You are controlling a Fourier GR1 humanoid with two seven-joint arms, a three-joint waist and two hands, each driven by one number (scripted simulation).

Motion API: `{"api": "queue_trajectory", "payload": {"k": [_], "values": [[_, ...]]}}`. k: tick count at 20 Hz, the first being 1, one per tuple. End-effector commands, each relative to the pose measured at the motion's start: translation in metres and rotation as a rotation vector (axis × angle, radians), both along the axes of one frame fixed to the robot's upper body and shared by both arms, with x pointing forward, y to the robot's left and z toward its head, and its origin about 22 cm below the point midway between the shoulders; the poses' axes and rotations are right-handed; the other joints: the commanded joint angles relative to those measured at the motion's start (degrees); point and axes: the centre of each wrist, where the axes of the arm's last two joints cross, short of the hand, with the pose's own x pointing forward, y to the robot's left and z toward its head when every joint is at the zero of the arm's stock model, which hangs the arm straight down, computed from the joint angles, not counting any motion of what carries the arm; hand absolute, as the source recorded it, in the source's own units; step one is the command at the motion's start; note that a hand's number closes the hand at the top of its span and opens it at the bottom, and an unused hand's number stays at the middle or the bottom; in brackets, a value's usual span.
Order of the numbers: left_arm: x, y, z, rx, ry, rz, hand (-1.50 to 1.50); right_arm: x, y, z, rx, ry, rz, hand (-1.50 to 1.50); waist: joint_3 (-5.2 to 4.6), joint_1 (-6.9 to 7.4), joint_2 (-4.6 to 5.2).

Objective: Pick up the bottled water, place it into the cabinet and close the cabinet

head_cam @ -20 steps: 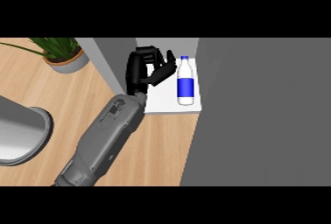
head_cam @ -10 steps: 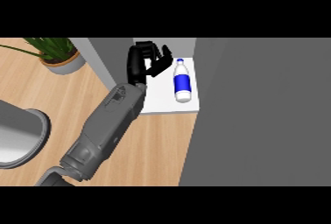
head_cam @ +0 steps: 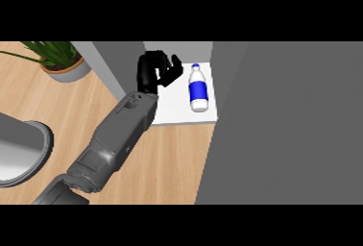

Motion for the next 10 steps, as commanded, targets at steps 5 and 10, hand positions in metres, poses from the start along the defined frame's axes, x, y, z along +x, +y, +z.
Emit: {"api": "queue_trajectory", "payload": {"k": [5,10], "values": [[-0.001,0.007,-0.014,0.027,0.035,0.055,1.5,-0.01,-0.014,0.021,-0.008,-0.057,0.038,-1.5,0.02,-1.68,0.55],[0.0,0.008,-0.017,0.13,0.026,0.078,-1.5,-0.011,-0.006,0.012,0.003,-0.031,0.032,-1.5,-0.02,-1.45,0.55]]}}
